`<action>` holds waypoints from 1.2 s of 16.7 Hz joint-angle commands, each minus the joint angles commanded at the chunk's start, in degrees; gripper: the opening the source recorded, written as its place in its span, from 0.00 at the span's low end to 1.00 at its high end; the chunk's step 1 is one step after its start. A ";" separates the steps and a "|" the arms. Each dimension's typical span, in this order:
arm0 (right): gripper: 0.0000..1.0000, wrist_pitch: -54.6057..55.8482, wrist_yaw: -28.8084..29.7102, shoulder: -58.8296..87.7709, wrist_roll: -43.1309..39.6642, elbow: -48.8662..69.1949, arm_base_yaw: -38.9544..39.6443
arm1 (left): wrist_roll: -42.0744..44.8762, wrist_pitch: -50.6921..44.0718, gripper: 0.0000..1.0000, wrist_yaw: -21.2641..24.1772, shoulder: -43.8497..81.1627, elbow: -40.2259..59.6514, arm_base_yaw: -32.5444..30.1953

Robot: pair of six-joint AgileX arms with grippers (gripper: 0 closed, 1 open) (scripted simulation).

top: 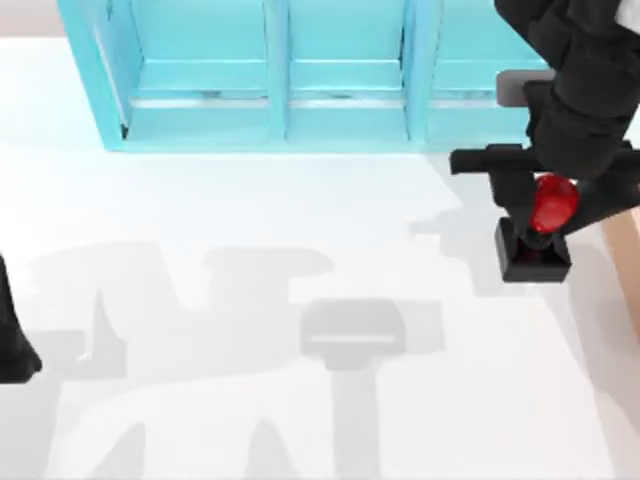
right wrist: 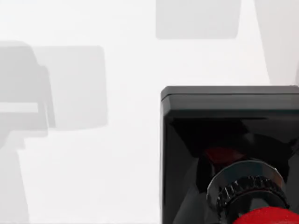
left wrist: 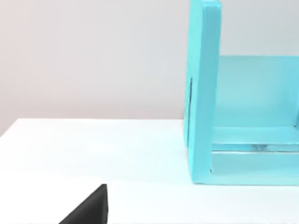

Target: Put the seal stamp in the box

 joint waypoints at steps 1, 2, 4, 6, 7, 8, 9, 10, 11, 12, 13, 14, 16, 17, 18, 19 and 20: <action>0.00 0.00 0.00 0.00 0.00 0.00 0.00 | 0.00 0.00 1.00 0.00 0.00 0.00 0.00; 0.00 0.00 0.00 0.00 0.00 0.00 0.00 | 0.00 0.00 1.00 0.00 0.00 0.00 0.00; 0.00 0.12 -0.04 0.21 -0.04 -0.12 -0.01 | 0.00 0.00 1.00 0.00 0.00 0.00 0.00; 0.00 -0.40 -0.05 0.00 -2.01 0.15 -1.99 | 0.00 0.00 1.00 0.00 0.00 0.00 0.00; 0.00 -0.83 -0.06 -0.24 -3.86 0.35 -3.85 | 0.00 0.00 1.00 0.00 0.00 0.00 0.00; 0.00 -1.35 -0.07 -0.54 -6.19 0.53 -6.17 | 0.00 0.00 1.00 0.00 0.00 0.00 0.00; 0.00 -1.94 -0.07 -0.91 -8.99 0.66 -8.96 | 0.00 0.00 1.00 0.00 0.00 0.00 0.00; 0.00 -2.62 -0.05 -1.32 -12.24 0.74 -12.18 | 0.00 0.00 1.00 0.00 0.00 0.00 0.00; 0.00 -3.35 -0.03 -1.75 -15.81 0.79 -15.72 | 0.00 0.00 1.00 0.00 0.00 0.00 0.00; 0.00 -4.11 0.01 -2.23 -19.62 0.79 -19.50 | 0.00 0.00 1.00 0.00 0.00 0.00 0.00; 0.00 -4.83 0.05 -2.78 -23.48 0.76 -23.30 | 0.00 0.00 1.00 0.00 0.00 0.00 0.00; 0.00 -5.48 0.09 -3.39 -27.30 0.70 -27.07 | 0.00 0.00 1.00 0.00 0.00 0.00 0.00; 0.00 -6.57 0.12 -4.67 -34.21 0.65 -33.91 | 0.00 0.00 1.00 0.00 0.00 0.00 0.00; 0.00 -6.96 0.10 -5.32 -36.99 0.63 -36.68 | 0.00 0.00 1.00 0.00 0.00 0.00 0.00; 0.00 -7.23 0.06 -5.95 -39.14 0.62 -38.83 | 0.00 0.00 1.00 0.00 0.00 0.00 0.00; 0.00 -7.41 0.01 -6.48 -40.70 0.60 -40.41 | 0.00 0.00 1.00 0.00 0.00 0.00 0.00; 0.00 -7.50 -0.04 -6.84 -41.63 0.58 -41.34 | 0.00 0.00 1.00 0.00 0.00 0.00 0.00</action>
